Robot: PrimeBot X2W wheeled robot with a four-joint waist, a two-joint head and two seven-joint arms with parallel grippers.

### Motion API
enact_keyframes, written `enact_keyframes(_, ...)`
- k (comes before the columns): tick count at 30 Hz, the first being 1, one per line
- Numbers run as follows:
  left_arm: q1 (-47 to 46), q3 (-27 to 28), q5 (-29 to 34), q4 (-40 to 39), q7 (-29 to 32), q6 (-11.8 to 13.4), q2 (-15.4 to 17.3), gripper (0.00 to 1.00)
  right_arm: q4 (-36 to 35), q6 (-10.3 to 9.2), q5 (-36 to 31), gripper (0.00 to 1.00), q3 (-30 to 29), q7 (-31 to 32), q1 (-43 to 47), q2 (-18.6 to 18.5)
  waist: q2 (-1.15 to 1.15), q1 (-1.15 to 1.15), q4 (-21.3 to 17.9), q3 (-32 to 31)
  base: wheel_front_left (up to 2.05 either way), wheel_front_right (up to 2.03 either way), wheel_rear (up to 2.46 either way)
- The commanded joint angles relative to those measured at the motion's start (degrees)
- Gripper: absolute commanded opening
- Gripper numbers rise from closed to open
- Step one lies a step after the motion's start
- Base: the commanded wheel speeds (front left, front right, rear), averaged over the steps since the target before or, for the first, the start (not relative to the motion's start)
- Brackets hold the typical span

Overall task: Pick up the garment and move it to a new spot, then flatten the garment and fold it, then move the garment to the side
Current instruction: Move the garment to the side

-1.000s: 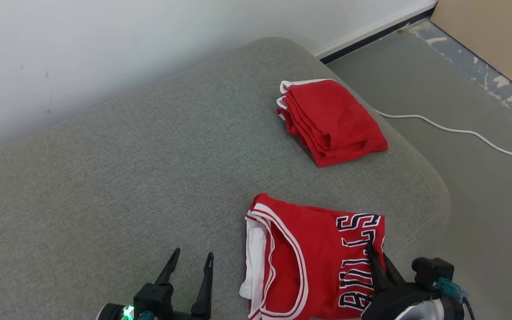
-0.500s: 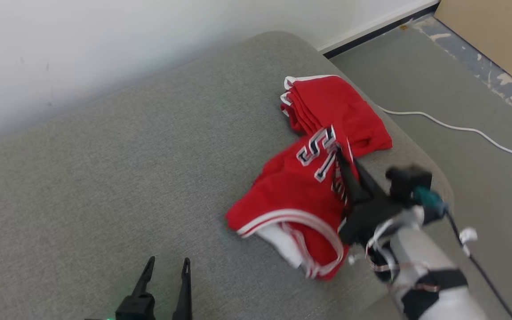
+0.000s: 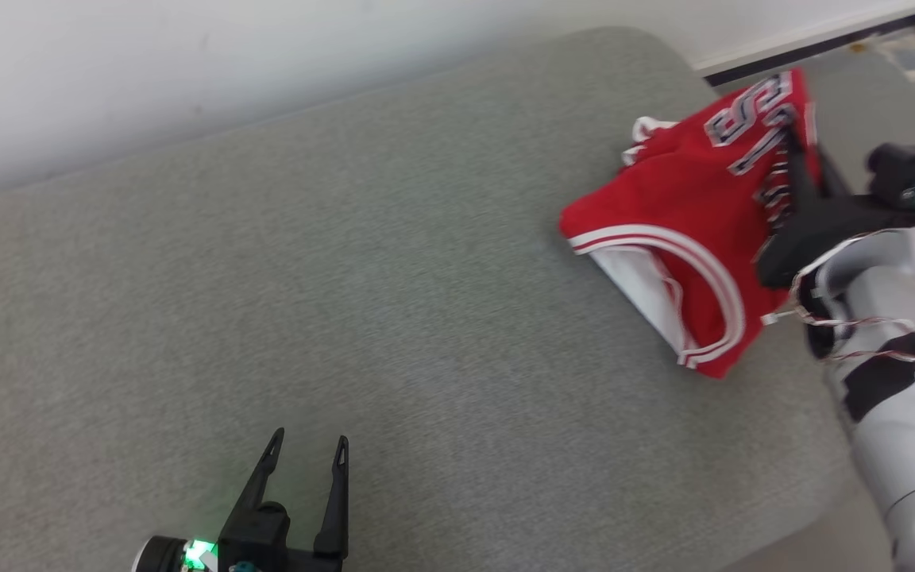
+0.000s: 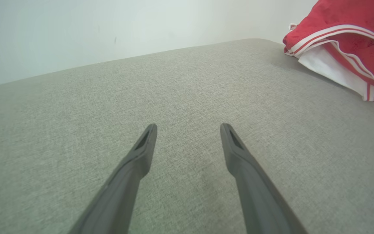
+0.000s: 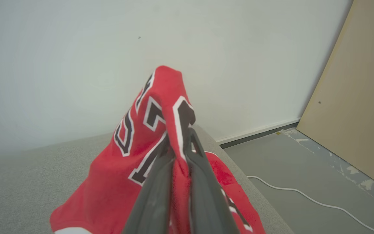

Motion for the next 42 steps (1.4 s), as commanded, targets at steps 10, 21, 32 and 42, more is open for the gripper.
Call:
enact_keyframes(10,-1.90,0.02,2.22,-0.99,-0.17,-0.38,1.08,1.00,9.83,-0.15,-12.05,0.00,-14.33,-0.47,-4.75,-7.57,-0.01,-0.01,7.19,4.95,0.00,0.00,0.00)
enact_keyframes(21,-2.02,0.62,1.66,-1.31,-0.17,0.50,1.11,1.00,2.88,-0.15,-34.80,1.00,-39.45,-0.41,0.33,-6.60,-0.01,-0.01,7.98,4.25,0.00,0.00,0.00)
enact_keyframes(32,-0.21,3.31,0.23,-1.86,-0.17,1.54,0.80,1.00,-9.91,-0.15,-31.84,1.00,-30.45,-0.41,5.64,4.47,-0.01,-0.01,8.24,0.77,0.00,0.00,0.00)
enact_keyframes(42,2.83,7.97,-1.63,-2.59,-0.17,2.25,0.39,1.00,-23.93,-0.15,-18.44,1.00,-17.04,-0.39,19.90,9.51,-0.01,-0.01,11.07,-3.38,0.00,0.00,0.00)
